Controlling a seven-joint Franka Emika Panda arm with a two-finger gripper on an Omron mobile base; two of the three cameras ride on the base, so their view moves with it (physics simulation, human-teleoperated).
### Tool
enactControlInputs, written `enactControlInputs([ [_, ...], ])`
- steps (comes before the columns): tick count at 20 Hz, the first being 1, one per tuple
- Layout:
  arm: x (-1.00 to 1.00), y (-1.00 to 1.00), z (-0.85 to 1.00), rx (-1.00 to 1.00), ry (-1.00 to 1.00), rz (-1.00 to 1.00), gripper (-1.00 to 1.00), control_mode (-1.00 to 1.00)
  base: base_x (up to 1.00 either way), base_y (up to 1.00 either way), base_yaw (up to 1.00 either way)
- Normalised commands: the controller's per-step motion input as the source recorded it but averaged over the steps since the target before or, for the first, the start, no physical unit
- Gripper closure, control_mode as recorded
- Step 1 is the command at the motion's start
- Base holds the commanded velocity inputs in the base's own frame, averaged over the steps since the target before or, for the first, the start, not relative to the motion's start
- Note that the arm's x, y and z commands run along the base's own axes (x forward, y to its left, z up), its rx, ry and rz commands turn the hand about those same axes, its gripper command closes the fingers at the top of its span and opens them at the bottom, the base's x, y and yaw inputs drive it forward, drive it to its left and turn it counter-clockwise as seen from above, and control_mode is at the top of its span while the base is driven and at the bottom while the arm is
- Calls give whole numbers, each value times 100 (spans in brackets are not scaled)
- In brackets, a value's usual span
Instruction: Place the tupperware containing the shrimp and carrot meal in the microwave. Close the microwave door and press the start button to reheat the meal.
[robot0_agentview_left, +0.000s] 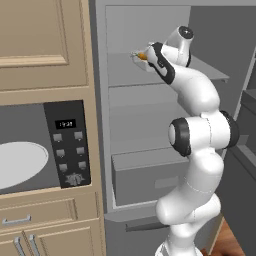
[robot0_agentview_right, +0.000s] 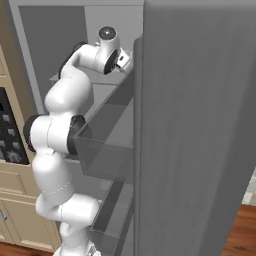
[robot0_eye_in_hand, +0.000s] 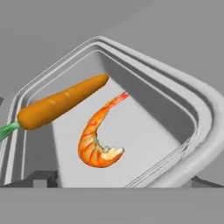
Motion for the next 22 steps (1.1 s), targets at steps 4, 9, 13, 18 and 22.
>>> enactControlInputs([
  [4, 26, 0, -30, 0, 4, 0, -100, -100, 0, 0, 0],
  [9, 17, 0, -50, 0, 4, -3, 100, -100, 0, 0, 0],
  [13, 9, 0, -58, 0, 5, -5, 100, -100, 0, 0, 0],
  [18, 0, 0, -44, 0, 2, -3, 100, -100, 0, 0, 0],
  [22, 0, -1, -1, 0, -2, 0, 100, -100, 0, 0, 0],
])
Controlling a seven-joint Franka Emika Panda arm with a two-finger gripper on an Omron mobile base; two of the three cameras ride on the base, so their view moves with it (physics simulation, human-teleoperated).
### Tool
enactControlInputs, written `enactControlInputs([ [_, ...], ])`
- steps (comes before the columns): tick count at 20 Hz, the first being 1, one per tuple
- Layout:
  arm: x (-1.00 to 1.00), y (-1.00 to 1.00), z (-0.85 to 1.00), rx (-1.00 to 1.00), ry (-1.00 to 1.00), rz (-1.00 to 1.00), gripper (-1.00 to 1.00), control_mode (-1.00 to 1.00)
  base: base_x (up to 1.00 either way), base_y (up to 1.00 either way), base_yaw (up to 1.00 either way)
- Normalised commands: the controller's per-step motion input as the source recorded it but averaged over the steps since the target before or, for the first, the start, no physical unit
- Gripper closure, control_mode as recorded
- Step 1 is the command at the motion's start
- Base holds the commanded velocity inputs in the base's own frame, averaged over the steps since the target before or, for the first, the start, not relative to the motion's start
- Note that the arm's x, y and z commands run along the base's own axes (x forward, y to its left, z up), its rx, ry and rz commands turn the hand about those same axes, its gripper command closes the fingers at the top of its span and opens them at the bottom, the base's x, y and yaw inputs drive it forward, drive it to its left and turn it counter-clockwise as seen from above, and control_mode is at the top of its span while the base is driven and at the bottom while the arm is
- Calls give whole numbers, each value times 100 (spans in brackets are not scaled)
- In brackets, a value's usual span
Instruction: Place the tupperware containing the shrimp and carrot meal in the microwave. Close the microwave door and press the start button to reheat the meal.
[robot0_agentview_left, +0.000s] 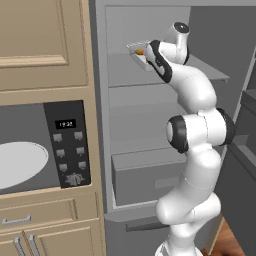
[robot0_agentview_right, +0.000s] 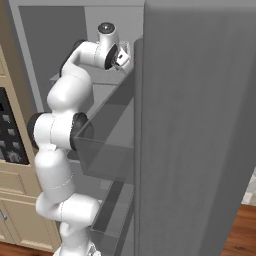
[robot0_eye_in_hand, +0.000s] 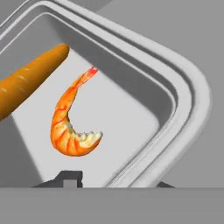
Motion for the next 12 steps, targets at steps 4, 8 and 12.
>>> enactControlInputs([
  [4, -23, -3, -15, 0, -6, -4, 100, -100, 0, 0, 0],
  [8, -51, -6, -15, 0, -3, -13, 100, -100, 0, 0, 0],
  [12, -90, -14, -8, 0, -5, -16, 100, -100, 0, 0, 0],
])
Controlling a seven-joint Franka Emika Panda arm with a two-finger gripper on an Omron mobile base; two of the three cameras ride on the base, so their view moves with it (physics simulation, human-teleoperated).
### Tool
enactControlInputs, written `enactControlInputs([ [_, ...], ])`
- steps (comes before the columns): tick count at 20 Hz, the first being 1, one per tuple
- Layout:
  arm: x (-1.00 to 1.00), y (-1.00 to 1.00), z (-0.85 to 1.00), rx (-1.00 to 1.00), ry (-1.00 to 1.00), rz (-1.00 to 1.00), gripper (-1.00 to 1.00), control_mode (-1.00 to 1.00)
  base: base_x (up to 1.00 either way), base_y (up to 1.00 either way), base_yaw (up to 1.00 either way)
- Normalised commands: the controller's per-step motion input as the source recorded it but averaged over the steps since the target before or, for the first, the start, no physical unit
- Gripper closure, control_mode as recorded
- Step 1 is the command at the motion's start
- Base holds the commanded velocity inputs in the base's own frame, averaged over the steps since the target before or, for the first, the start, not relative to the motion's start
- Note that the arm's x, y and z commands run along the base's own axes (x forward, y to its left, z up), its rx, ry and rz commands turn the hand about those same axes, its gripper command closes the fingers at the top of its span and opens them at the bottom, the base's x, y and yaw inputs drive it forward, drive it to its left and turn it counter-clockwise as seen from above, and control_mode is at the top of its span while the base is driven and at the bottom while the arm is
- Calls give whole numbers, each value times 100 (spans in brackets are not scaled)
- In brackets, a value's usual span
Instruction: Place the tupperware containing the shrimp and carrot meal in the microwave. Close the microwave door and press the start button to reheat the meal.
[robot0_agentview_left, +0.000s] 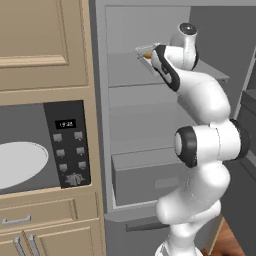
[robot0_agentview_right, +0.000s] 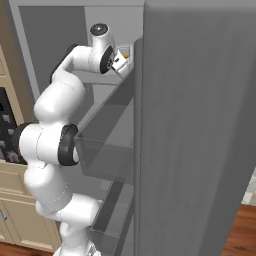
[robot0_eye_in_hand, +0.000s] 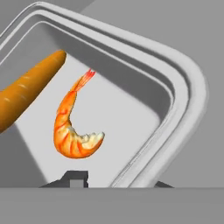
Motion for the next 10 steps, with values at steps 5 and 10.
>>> enactControlInputs([
  [5, -100, -8, 0, 0, -4, -8, 100, -100, 0, 0, 0],
  [10, -100, 0, 0, 6, -1, -3, 100, -100, 0, 0, 0],
])
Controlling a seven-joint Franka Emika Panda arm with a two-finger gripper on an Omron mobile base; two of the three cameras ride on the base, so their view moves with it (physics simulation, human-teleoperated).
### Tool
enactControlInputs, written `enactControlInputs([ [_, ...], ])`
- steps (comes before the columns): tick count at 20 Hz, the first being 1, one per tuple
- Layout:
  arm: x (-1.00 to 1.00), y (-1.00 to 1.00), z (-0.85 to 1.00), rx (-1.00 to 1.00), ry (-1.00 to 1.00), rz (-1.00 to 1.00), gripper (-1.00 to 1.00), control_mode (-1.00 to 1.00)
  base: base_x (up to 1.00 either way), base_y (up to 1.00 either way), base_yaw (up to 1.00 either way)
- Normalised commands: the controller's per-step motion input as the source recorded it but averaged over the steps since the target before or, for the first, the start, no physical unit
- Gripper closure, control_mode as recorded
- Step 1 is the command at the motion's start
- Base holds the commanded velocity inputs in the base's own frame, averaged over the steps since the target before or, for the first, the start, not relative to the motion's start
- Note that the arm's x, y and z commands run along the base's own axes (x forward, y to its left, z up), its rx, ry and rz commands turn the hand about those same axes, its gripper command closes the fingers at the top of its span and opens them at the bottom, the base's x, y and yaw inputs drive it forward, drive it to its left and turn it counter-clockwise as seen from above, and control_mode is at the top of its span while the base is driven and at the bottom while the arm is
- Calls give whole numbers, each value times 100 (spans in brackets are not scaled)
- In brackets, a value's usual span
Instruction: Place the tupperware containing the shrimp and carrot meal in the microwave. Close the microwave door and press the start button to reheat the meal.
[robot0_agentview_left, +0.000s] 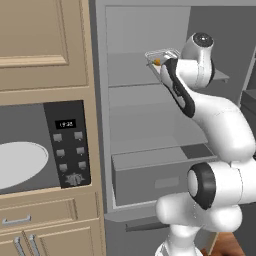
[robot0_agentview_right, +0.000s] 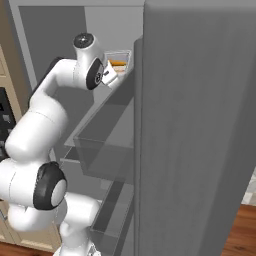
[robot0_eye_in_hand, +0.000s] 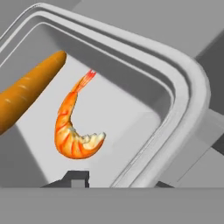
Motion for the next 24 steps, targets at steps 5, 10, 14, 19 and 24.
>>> enactControlInputs([
  [5, -100, 0, 0, 11, 3, -1, 100, -100, 0, 0, 0],
  [10, -100, 4, -11, 3, 7, -1, 100, -100, 0, 0, 0],
  [14, -97, 9, -26, 0, 11, 0, 100, -100, 0, 0, 0],
  [19, -72, 0, -24, 0, 7, 0, 100, -100, 0, 0, 0],
  [24, -9, 0, -1, 0, 1, 0, 100, -100, 0, 0, 0],
])
